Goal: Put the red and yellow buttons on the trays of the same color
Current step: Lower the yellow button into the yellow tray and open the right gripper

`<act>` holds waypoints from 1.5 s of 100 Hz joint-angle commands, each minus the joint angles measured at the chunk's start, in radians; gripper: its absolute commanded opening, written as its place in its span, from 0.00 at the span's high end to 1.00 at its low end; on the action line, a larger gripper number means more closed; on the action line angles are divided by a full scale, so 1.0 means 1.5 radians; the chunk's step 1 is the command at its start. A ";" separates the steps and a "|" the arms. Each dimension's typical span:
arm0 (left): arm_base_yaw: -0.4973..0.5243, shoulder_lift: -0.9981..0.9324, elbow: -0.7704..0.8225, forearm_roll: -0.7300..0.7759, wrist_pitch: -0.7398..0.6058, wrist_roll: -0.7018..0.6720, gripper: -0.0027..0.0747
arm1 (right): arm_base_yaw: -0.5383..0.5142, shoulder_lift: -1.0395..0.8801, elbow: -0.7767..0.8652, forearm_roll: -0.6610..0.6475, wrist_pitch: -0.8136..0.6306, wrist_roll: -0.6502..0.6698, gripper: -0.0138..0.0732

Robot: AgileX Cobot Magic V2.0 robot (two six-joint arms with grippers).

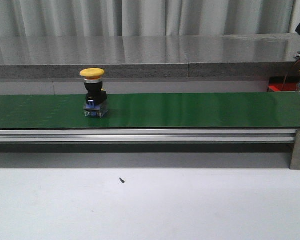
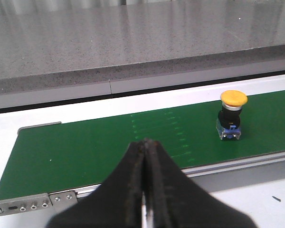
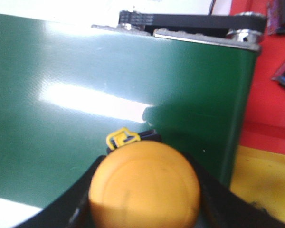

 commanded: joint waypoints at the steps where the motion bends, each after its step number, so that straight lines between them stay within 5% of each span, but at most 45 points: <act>1: -0.004 0.004 -0.017 -0.009 -0.054 -0.001 0.99 | -0.017 -0.059 -0.025 -0.008 -0.004 -0.005 0.61; 57: -0.004 0.004 -0.017 -0.009 -0.054 -0.001 0.99 | -0.343 -0.105 -0.025 -0.008 -0.014 0.002 0.61; 85: -0.004 0.004 -0.017 -0.009 -0.054 -0.001 0.99 | -0.395 -0.023 -0.025 -0.007 -0.048 0.010 0.61; 150: -0.004 0.004 -0.017 -0.009 -0.054 -0.001 0.99 | -0.396 0.126 -0.024 0.005 -0.048 0.010 0.60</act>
